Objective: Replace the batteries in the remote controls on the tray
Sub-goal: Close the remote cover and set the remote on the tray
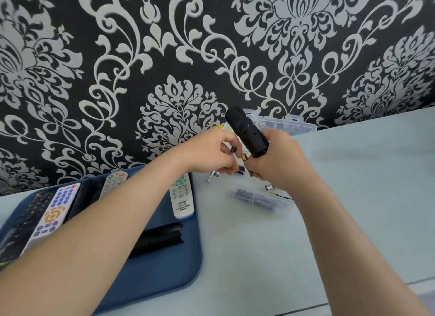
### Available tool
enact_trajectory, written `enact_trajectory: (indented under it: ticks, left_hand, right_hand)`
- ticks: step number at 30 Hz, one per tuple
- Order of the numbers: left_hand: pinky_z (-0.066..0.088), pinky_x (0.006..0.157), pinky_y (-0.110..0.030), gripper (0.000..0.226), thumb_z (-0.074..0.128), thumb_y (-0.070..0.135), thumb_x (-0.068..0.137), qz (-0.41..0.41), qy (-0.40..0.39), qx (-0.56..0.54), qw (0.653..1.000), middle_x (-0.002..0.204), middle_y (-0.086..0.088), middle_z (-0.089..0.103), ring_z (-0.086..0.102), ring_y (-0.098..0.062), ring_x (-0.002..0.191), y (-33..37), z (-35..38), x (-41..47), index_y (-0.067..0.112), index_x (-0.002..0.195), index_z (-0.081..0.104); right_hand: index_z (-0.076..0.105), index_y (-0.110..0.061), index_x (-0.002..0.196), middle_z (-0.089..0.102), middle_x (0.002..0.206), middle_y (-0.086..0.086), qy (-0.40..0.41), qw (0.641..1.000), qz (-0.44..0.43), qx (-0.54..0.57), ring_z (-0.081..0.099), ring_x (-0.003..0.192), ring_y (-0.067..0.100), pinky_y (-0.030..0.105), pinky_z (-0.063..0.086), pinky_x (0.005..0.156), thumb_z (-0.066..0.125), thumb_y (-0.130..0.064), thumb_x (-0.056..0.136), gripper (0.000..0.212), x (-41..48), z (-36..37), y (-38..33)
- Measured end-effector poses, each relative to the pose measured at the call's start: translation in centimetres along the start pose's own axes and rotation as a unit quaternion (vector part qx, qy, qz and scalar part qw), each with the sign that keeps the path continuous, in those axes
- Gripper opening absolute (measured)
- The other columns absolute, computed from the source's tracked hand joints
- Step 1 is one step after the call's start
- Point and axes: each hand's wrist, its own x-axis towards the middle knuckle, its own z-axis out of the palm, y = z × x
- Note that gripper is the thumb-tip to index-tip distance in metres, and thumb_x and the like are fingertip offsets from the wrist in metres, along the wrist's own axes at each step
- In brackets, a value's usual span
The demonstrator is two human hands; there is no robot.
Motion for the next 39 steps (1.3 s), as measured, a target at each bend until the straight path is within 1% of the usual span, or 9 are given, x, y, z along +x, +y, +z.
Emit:
enact_trajectory:
  ticks: [3, 7, 11, 14, 18, 22, 28, 34, 39]
  left_hand:
    - [0.056, 0.074, -0.034, 0.022, 0.052, 0.007, 0.082, -0.009, -0.060, 0.153, 0.986, 0.081, 0.002, 0.073, 0.066, -0.015, 0.075, 0.7, 0.8, 0.3, 0.020, 0.077, 0.070]
    - [0.054, 0.076, -0.038, 0.037, 0.049, 0.012, 0.082, -0.067, -0.154, 0.197, 0.966, 0.084, 0.005, 0.071, 0.061, -0.013, 0.076, 1.5, 1.7, 0.7, 0.037, 0.068, 0.072]
    - [0.045, 0.063, -0.020, 0.040, 0.049, 0.000, 0.080, -0.084, -0.174, 0.206, 0.959, 0.071, 0.014, 0.069, 0.056, -0.004, 0.065, 2.4, 1.3, 1.4, 0.030, 0.081, 0.077]
    - [0.045, 0.066, -0.022, 0.044, 0.047, -0.003, 0.078, -0.080, -0.163, 0.222, 0.958, 0.079, 0.010, 0.071, 0.055, -0.007, 0.068, 2.1, 1.1, 1.9, 0.024, 0.091, 0.079]
    - [0.039, 0.049, -0.009, 0.035, 0.048, 0.006, 0.088, -0.052, -0.126, 0.244, 0.960, 0.080, 0.007, 0.069, 0.047, 0.003, 0.044, 1.5, 1.4, 2.4, 0.027, 0.095, 0.075]
    - [0.041, 0.050, -0.017, 0.032, 0.043, 0.008, 0.093, -0.021, -0.052, 0.241, 0.969, 0.077, 0.001, 0.069, 0.048, 0.003, 0.042, 1.1, 1.7, 2.9, 0.023, 0.094, 0.071]
    - [0.045, 0.073, -0.020, 0.016, 0.063, 0.028, 0.089, 0.020, -0.060, 0.314, 0.947, 0.080, 0.018, 0.058, 0.055, -0.004, 0.080, 0.6, 1.9, 3.0, 0.026, 0.102, 0.074]
    - [0.039, 0.056, -0.017, 0.021, 0.077, 0.033, 0.076, 0.031, -0.043, 0.354, 0.934, 0.070, 0.017, 0.056, 0.050, 0.002, 0.065, 0.4, 2.4, 3.2, 0.024, 0.095, 0.075]
    - [0.041, 0.067, -0.018, 0.012, 0.065, 0.026, 0.087, 0.016, -0.019, 0.324, 0.946, 0.076, 0.020, 0.062, 0.059, -0.003, 0.080, 1.0, 0.8, 2.6, 0.026, 0.095, 0.075]
  right_hand:
    - [0.053, -0.013, 0.095, 0.065, 0.084, 0.011, -0.009, 0.995, -0.003, -0.098, 0.064, 0.075, 0.033, 0.039, 0.056, 0.067, 0.065, -0.008, 0.078, 0.021, -0.2, -0.2, 0.3]
    - [0.054, -0.007, 0.098, 0.064, 0.092, 0.015, -0.037, 0.990, -0.002, -0.133, 0.065, 0.082, 0.035, 0.038, 0.055, 0.072, 0.064, -0.007, 0.080, 0.021, -0.5, 0.1, 0.3]
    - [0.053, -0.009, 0.097, 0.063, 0.093, 0.014, -0.037, 0.996, 0.001, -0.086, 0.067, 0.083, 0.037, 0.046, 0.057, 0.077, 0.064, -0.006, 0.080, 0.020, -0.5, -0.4, 0.4]
    - [0.053, -0.012, 0.095, 0.064, 0.084, 0.012, -0.033, 0.997, 0.005, -0.063, 0.068, 0.080, 0.035, 0.045, 0.058, 0.074, 0.064, -0.006, 0.080, 0.020, -0.6, -1.0, 0.6]
    - [0.054, -0.015, 0.100, 0.066, 0.085, 0.012, -0.007, 0.999, 0.006, -0.043, 0.069, 0.078, 0.033, 0.045, 0.060, 0.069, 0.064, -0.007, 0.080, 0.023, -0.7, -1.7, 0.6]
    - [0.053, -0.018, 0.100, 0.067, 0.085, 0.011, 0.016, 0.999, 0.010, -0.028, 0.071, 0.075, 0.030, 0.040, 0.059, 0.062, 0.064, -0.007, 0.082, 0.024, -0.6, -2.4, 0.9]
    - [0.056, -0.015, 0.095, 0.072, 0.083, 0.009, 0.052, 0.998, 0.022, 0.026, 0.071, 0.064, 0.019, 0.048, 0.061, 0.069, 0.065, -0.004, 0.082, 0.019, -0.8, -3.9, 1.4]
    - [0.056, -0.017, 0.089, 0.073, 0.075, 0.003, 0.060, 0.997, 0.025, 0.046, 0.070, 0.061, 0.020, 0.050, 0.061, 0.068, 0.061, -0.002, 0.084, 0.018, -1.2, -4.7, 1.8]
    - [0.056, -0.012, 0.091, 0.072, 0.082, 0.009, 0.054, 0.997, 0.032, 0.036, 0.070, 0.070, 0.030, 0.053, 0.060, 0.070, 0.064, -0.004, 0.082, 0.014, -1.6, -5.7, 2.6]
